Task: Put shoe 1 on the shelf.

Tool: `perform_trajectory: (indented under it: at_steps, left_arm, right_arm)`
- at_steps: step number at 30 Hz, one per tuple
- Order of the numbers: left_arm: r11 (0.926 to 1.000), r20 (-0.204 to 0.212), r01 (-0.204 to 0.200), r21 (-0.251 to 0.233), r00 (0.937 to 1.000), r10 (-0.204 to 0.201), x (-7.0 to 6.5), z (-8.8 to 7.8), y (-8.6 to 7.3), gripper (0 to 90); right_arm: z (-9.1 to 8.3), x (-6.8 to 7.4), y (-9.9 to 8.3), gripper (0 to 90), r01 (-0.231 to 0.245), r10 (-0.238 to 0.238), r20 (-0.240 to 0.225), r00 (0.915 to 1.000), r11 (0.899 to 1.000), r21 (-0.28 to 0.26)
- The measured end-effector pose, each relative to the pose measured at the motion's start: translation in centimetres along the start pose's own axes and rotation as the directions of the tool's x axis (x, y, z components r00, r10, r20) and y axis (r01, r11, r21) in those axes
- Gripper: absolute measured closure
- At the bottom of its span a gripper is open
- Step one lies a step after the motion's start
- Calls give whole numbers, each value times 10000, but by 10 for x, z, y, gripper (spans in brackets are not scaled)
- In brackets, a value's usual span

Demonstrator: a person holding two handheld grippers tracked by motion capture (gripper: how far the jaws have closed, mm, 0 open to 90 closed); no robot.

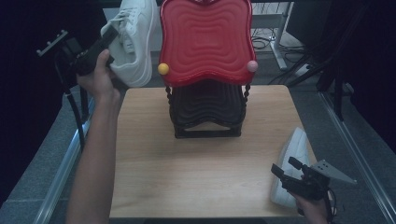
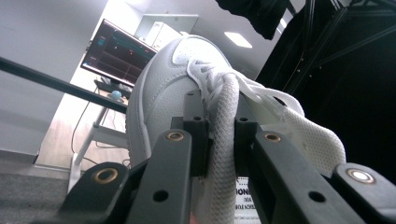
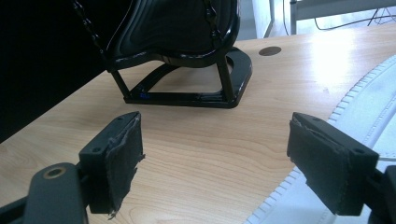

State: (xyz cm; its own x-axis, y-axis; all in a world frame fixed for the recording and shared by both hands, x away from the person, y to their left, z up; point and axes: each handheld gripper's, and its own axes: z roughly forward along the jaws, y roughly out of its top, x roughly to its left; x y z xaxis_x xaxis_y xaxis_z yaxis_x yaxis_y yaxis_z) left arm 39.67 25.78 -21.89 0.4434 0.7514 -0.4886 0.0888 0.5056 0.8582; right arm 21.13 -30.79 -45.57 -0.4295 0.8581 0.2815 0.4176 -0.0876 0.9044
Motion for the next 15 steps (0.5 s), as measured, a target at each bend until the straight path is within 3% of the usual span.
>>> perform_trajectory:
  at_steps: [6,15]
  left_arm:
    - [9996,242,265,-51,9994,-264,-26,32,-3,813]
    - [9990,259,-435,127,9987,432,-63,70,-10,813]
  right_arm:
    - [-3,-2,0,188,-48,48,56,10000,10000,-38]
    - [-8,1,2,188,-3,4,47,10000,9999,-164]
